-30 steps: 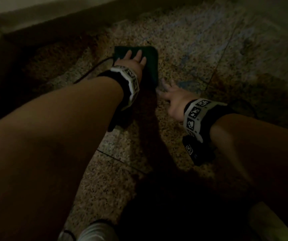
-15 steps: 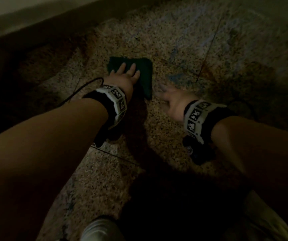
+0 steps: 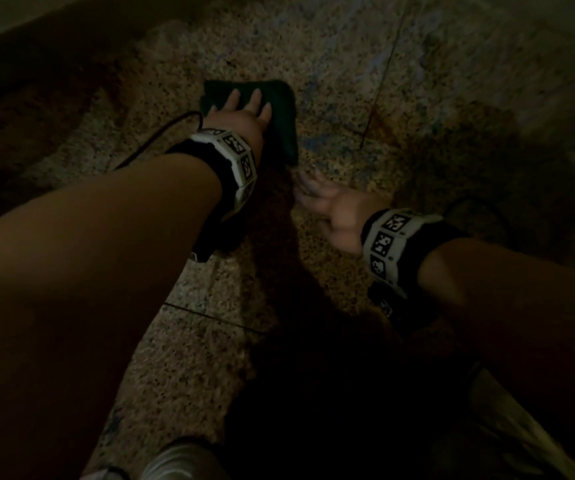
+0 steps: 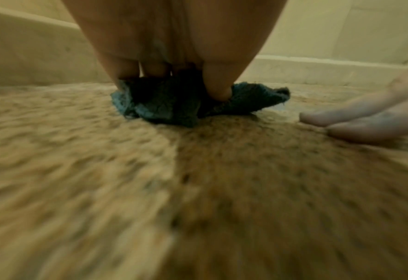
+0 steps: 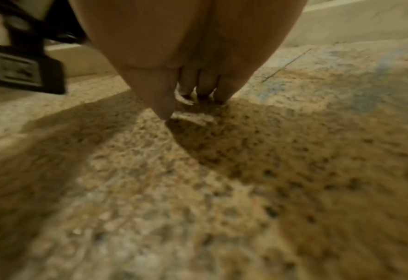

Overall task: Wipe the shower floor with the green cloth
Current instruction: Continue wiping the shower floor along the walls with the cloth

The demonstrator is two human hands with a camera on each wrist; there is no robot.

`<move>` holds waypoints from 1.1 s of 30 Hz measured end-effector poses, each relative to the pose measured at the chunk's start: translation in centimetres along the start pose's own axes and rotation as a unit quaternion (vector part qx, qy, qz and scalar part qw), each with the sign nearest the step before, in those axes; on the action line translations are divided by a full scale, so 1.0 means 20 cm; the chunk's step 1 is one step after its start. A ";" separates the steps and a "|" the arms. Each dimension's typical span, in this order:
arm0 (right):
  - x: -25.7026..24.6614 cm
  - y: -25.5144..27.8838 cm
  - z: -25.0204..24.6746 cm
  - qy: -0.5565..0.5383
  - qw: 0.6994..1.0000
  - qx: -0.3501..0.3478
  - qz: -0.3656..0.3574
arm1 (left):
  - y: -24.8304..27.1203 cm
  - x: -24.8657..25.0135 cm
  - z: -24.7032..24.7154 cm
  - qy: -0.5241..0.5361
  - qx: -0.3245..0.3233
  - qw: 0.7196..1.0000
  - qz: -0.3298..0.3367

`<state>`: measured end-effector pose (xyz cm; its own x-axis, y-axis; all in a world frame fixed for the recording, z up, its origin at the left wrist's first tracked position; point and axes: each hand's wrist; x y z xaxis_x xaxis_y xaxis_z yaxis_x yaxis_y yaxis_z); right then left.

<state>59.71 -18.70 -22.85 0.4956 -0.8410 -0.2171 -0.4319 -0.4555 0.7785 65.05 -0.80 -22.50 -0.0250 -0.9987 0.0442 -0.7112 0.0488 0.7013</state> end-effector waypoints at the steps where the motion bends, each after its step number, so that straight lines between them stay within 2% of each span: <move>1: -0.01 0.00 0.00 -0.004 1.000 0.003 -0.001 | -0.01 0.01 -0.01 -0.002 -0.002 1.000 -0.005; 5: -0.03 0.04 -0.01 -0.086 0.995 0.047 0.022 | -0.02 0.00 0.02 -0.017 0.007 1.000 0.004; 8: 0.03 0.09 0.01 -0.076 0.988 0.100 0.087 | 0.02 -0.01 0.07 -0.027 0.013 0.999 0.016; 11: 0.12 0.15 0.03 -0.096 0.978 0.109 0.148 | 0.09 0.01 0.16 -0.047 0.000 0.998 0.050; 16: 0.14 0.16 0.06 -0.047 0.986 0.090 0.132 | 0.15 0.03 0.24 -0.047 0.011 0.995 0.089; 22: 0.12 0.13 0.03 -0.013 0.987 0.024 0.157 | 0.09 0.12 0.12 -0.038 0.002 0.996 0.081; 28: 0.16 0.14 0.07 -0.087 0.986 0.058 0.127 | 0.05 0.25 0.02 -0.042 0.011 0.997 0.070; 33: 0.17 0.17 0.11 -0.097 0.985 0.079 0.120 | 0.10 0.25 0.11 -0.056 0.001 0.995 0.080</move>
<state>58.29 -23.66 -22.28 0.2193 -0.9627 -0.1588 -0.6382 -0.2646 0.7230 61.96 -5.69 -22.31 -0.2164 -0.9734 0.0748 -0.6928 0.2071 0.6908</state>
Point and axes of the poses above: each hand's wrist, its own y-axis away from the middle knuckle, its own z-axis out of the palm, x = y × z, and after that the axes turned 2 degrees about z, right-handed
